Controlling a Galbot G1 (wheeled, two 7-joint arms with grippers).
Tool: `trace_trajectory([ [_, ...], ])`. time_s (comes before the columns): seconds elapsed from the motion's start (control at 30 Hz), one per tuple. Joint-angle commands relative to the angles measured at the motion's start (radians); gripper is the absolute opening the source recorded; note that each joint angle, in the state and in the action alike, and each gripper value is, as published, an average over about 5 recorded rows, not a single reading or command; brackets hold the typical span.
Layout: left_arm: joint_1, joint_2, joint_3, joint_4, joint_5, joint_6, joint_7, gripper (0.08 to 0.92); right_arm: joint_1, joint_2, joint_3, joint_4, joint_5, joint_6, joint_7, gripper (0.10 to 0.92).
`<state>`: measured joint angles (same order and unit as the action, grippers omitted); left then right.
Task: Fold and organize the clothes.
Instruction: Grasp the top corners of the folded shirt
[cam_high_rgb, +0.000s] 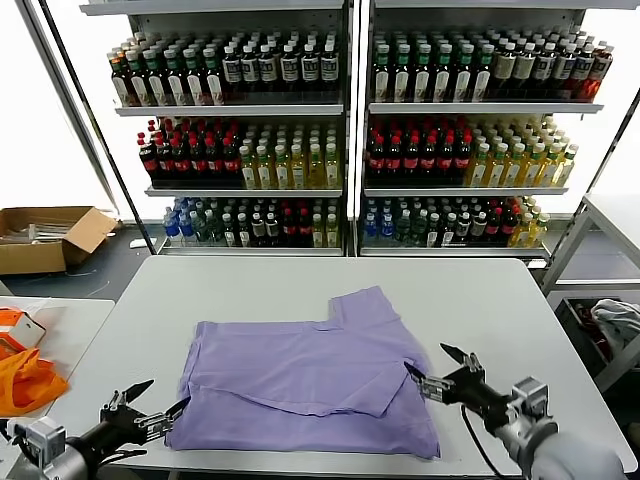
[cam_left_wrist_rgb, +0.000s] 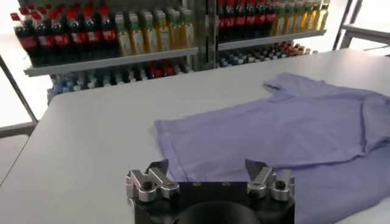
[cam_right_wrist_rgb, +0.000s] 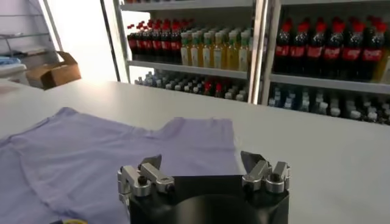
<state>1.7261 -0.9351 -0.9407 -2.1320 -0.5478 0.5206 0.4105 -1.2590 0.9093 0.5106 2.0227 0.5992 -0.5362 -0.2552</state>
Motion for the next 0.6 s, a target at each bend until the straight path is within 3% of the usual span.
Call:
trace_trajectory([
  [0.03,-0.152,0.122,0.059,0.16,-0.096,-0.008,0.028,0.821,0.343,0.019,-0.115,-0.248,-0.016,-0.041,-0.139,0.823],
  [0.33,-0.381,0.212,0.212,0.382,-0.128,-0.021,0.034,0.823,0.591,0.063,-0.309,-0.528,-0.037,-0.027,-0.19,0.823],
  [0.6,-0.578,0.211,0.407,0.551,-0.12,-0.053,0.03,0.823,0.799,0.184,-0.435,-0.765,-0.076,-0.016,-0.189,0.823],
])
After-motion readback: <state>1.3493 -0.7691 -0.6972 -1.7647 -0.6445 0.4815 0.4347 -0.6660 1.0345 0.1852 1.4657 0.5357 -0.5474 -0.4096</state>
